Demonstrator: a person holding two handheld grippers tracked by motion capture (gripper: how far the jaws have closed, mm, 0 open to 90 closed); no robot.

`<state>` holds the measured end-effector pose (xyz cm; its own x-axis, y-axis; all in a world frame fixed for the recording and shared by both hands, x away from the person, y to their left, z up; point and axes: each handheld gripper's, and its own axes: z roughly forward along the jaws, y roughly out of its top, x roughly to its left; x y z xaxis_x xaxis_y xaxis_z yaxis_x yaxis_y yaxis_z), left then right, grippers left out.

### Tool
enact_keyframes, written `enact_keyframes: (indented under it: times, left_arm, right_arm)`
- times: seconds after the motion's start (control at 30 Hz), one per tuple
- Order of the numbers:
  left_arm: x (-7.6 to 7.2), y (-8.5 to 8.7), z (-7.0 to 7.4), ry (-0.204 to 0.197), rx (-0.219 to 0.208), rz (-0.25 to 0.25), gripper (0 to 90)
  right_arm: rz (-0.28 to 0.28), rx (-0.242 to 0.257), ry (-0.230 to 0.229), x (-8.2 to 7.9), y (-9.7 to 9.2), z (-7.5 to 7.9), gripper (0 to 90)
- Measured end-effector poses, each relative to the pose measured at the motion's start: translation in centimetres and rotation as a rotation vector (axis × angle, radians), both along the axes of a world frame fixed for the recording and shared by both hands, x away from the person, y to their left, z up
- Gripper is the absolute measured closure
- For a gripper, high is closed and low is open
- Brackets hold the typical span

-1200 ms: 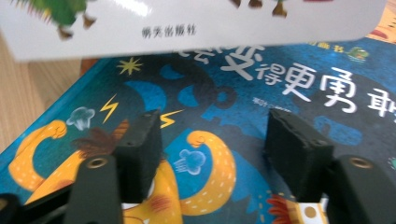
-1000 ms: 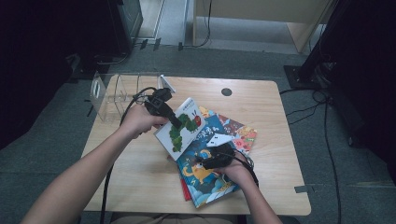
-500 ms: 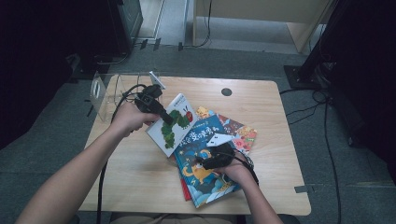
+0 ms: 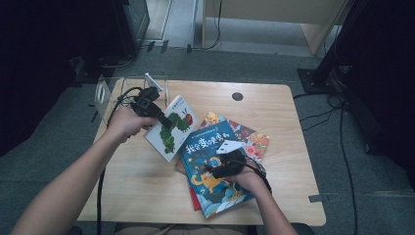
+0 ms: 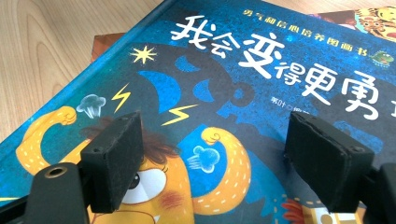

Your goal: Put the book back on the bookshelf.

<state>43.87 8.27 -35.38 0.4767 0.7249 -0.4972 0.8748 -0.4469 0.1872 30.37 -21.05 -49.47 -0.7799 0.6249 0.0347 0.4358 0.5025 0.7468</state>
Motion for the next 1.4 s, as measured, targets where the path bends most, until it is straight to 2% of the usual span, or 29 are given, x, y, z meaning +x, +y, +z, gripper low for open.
enact_keyframes:
  times: [0.53,1.1,1.4]
  left_arm:
    - [0.0,2.3,0.1,-0.006,0.016,0.050,77.1]
    - [-0.1,4.7,-0.1,-0.007,0.073,0.094,77.1]
    - [-0.2,5.8,-0.7,-0.004,0.087,0.118,77.1]
  right_arm:
    - [0.021,-0.003,0.003,0.2,-0.1,0.0,17.0]
    - [0.023,-0.004,0.002,0.2,-0.1,0.0,16.8]
    - [0.029,-0.004,0.002,0.3,-0.1,0.0,16.7]
